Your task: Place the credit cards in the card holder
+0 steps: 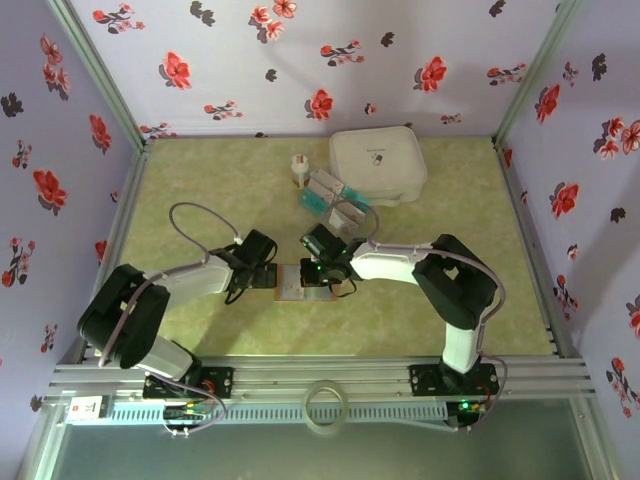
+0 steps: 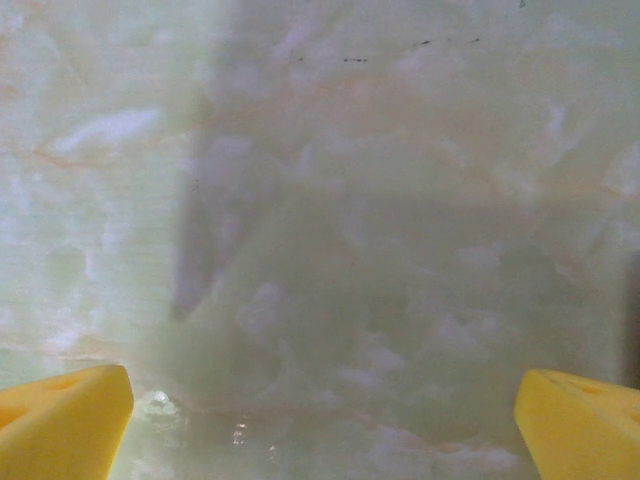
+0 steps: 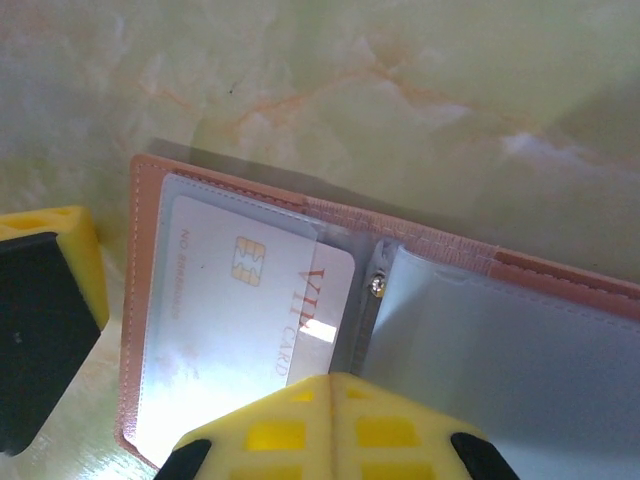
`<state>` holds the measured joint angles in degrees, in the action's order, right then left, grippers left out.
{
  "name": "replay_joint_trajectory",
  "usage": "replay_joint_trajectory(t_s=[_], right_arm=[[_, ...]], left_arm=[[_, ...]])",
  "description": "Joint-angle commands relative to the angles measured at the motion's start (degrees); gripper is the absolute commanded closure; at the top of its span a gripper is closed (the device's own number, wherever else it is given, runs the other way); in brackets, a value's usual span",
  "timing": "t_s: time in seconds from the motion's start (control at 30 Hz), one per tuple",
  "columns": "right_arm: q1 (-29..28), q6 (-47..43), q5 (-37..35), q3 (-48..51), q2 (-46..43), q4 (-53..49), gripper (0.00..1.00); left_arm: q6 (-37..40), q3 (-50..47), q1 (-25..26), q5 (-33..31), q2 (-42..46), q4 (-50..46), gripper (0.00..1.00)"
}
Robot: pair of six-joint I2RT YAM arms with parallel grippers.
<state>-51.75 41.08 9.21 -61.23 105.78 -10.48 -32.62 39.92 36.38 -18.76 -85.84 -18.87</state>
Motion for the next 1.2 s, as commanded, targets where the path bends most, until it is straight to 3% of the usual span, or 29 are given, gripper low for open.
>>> replay_joint_trajectory(t_s=[0.0,0.87,1.17], right_arm=[[-0.50,0.83,0.62,-1.12,1.25,0.63,0.99],[-1.67,0.63,1.62,-4.36,2.51,-0.11,0.98],[-0.12,-0.40,-0.05,-2.91,-3.42,-2.15,0.84]], left_arm=[[0.73,0.41,0.42,0.84,-2.08,0.16,0.00],[0.30,-0.12,0.97,0.64,-0.30,-0.40,0.00],[1.67,1.38,-1.29,0.59,6.32,-3.96,0.00]])
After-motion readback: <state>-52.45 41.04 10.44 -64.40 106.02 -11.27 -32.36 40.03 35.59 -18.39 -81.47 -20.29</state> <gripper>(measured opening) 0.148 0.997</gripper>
